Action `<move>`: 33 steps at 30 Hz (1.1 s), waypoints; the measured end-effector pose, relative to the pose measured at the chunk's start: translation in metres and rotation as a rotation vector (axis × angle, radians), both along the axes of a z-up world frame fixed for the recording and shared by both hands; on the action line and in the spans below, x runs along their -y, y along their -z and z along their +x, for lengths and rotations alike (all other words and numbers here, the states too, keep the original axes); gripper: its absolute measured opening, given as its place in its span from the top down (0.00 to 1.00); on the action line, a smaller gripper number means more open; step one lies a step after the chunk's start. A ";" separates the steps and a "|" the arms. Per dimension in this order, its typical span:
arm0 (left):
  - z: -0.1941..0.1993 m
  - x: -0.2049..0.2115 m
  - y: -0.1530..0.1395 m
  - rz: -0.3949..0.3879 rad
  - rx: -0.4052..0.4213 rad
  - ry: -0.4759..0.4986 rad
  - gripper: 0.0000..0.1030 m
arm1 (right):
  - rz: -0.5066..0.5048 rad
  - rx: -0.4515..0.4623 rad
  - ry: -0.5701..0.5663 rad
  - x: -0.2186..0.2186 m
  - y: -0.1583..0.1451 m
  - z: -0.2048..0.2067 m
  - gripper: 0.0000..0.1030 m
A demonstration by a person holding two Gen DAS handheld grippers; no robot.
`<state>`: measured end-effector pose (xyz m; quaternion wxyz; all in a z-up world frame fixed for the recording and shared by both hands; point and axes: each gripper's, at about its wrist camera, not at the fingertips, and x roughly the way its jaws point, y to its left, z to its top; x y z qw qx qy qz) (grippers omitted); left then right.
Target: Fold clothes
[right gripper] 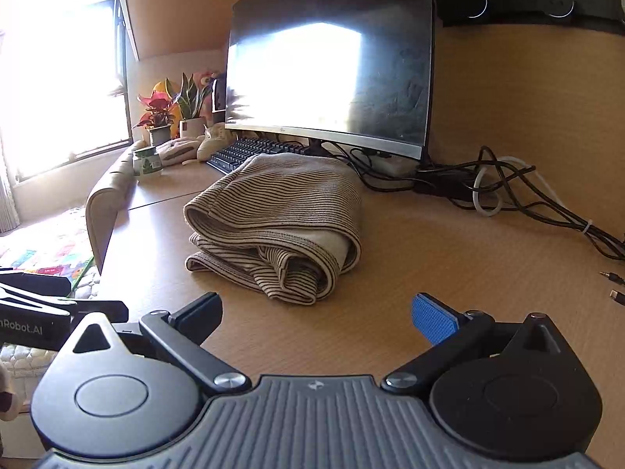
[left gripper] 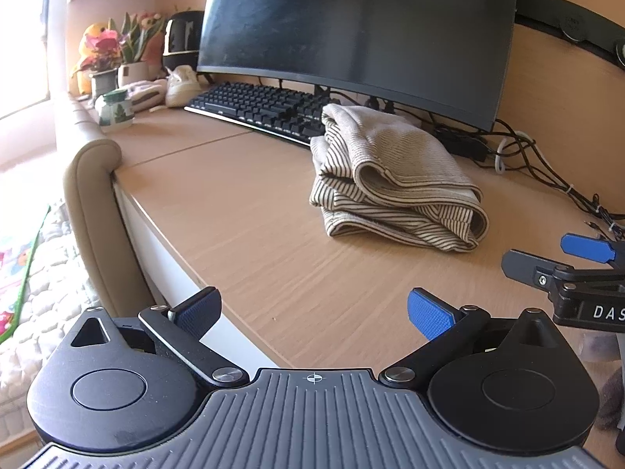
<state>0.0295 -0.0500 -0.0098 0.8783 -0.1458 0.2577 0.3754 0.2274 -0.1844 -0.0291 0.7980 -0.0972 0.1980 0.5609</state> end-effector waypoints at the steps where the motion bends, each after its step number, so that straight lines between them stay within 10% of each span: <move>1: 0.000 0.001 -0.001 0.007 -0.002 -0.004 0.00 | 0.000 0.000 0.001 0.000 0.000 0.000 0.00; 33: 0.009 -0.001 0.002 -0.019 -0.030 0.004 0.00 | 0.005 -0.019 0.005 0.002 0.000 0.003 0.00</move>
